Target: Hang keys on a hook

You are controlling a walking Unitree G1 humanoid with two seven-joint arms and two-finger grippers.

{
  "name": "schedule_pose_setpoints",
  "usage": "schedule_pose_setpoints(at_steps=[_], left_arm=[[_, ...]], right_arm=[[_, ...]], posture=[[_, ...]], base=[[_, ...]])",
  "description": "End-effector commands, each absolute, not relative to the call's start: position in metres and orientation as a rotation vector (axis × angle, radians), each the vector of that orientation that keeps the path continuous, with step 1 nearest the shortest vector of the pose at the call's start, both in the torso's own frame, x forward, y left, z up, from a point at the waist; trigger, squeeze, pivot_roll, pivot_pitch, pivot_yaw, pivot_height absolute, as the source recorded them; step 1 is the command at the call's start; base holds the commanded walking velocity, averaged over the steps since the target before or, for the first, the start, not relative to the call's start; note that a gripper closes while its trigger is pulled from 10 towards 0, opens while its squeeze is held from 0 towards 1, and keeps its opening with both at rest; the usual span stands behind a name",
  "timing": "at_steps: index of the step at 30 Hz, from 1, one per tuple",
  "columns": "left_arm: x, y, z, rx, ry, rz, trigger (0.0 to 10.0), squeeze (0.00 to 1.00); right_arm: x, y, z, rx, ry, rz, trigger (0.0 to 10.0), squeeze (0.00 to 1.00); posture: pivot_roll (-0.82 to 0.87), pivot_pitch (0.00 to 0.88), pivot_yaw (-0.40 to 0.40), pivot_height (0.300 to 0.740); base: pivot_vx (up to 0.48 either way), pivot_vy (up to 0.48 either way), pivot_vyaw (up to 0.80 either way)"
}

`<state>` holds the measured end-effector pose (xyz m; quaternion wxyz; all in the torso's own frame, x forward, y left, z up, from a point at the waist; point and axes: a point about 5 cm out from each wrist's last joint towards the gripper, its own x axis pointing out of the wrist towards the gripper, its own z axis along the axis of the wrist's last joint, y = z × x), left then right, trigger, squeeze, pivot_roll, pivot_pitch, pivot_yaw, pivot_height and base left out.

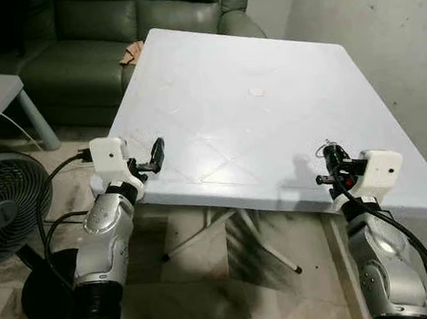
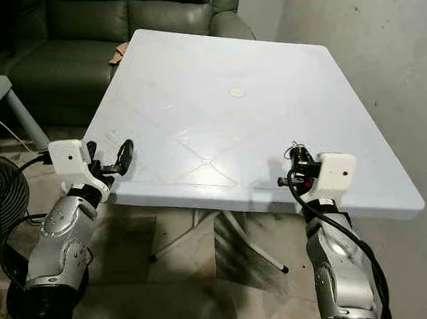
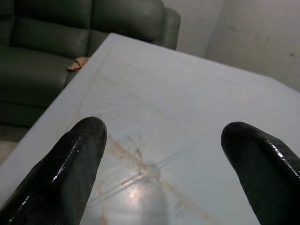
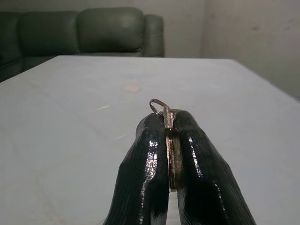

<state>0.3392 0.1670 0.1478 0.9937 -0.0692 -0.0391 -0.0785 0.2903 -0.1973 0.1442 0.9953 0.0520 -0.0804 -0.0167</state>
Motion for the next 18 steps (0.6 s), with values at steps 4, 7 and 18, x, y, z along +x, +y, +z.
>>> schedule_pose_setpoints(at_steps=[4,7,18], left_arm=[[0.345,0.17,0.151,-0.126,-0.085,-0.154,10.0,0.0],[0.349,0.17,0.153,-0.129,-0.089,-0.152,10.0,0.0],[0.356,0.163,0.156,-0.136,-0.1,-0.164,10.0,0.0]], right_arm=[[0.289,-0.204,0.142,0.066,-0.15,-0.087,10.0,0.0],[0.29,-0.203,0.141,0.057,-0.14,-0.09,10.0,0.0],[0.293,-0.191,0.138,0.056,-0.126,-0.073,10.0,0.0]], posture=[[-0.07,0.028,-0.064,0.74],[-0.07,0.025,-0.06,0.74],[-0.08,0.008,-0.045,0.74]], base=[[0.0,0.0,0.0],[0.0,0.0,0.0],[0.0,0.0,-0.77]])
